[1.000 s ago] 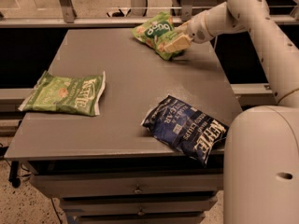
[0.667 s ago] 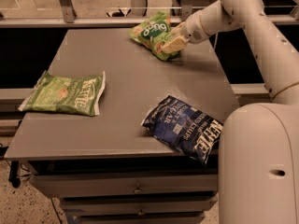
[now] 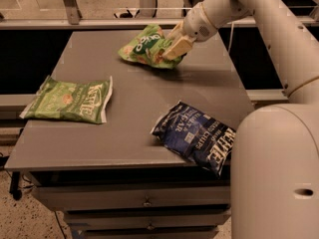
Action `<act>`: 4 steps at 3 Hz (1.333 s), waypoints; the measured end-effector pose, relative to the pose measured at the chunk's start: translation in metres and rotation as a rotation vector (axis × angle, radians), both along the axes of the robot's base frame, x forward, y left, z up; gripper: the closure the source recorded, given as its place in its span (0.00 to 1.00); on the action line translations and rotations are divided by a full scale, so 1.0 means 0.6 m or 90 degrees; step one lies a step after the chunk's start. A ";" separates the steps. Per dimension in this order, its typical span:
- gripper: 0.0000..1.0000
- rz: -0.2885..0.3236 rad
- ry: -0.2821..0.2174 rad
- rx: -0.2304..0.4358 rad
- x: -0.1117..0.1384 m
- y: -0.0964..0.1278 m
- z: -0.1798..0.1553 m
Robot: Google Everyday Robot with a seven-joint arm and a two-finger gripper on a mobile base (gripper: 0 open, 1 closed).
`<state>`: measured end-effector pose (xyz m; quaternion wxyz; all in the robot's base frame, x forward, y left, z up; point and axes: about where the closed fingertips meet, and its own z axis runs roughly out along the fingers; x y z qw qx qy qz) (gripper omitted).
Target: Move green rice chip bag near blue chip bag
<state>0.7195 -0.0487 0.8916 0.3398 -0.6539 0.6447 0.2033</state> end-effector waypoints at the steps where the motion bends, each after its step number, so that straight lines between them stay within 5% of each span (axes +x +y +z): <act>1: 1.00 0.039 0.013 -0.011 -0.060 -0.026 0.014; 4: 1.00 -0.004 0.038 -0.041 -0.155 -0.234 -0.039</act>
Offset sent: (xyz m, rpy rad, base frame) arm -0.1089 -0.1149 -0.0149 -0.0615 0.0969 0.0231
